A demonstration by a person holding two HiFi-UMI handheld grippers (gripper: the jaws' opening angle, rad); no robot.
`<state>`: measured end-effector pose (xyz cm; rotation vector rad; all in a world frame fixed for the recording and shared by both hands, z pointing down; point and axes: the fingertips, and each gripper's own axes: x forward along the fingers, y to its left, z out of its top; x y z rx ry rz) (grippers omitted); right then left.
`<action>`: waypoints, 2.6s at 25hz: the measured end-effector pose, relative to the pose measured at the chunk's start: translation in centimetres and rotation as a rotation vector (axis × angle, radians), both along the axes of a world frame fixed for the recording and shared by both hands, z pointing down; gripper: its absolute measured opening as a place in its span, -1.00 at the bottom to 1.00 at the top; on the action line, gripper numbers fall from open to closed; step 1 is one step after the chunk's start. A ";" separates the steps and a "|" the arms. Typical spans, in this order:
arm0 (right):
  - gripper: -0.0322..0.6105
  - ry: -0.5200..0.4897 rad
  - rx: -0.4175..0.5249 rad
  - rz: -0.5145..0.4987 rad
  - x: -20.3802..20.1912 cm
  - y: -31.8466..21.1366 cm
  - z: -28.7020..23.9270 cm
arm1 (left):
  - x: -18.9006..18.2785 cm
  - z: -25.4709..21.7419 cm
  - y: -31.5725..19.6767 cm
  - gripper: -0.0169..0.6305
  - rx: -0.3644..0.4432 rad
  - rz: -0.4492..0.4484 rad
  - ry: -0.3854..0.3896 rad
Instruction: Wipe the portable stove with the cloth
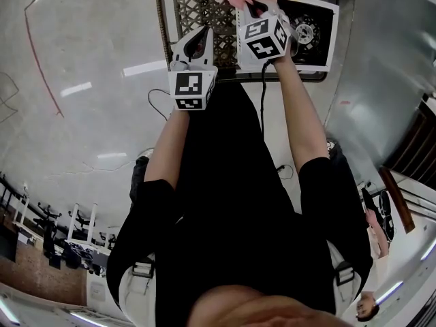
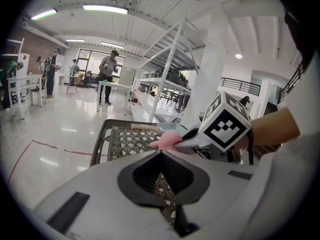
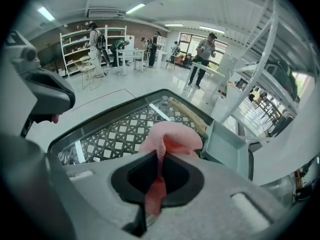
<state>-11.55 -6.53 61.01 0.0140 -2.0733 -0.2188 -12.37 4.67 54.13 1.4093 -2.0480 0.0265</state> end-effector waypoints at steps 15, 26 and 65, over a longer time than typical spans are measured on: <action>-0.87 -0.006 -0.022 0.033 0.9 0.7 1.0 | 0.3 2.4 -0.6 -0.95 -0.022 0.043 0.018; -0.87 -0.010 -0.037 0.063 2.7 1.6 0.8 | 1.3 2.5 -1.2 -0.95 -0.023 0.086 0.021; -0.87 -0.040 -0.097 0.197 9.4 6.9 0.7 | 4.8 3.3 0.2 -0.95 -0.036 0.192 0.027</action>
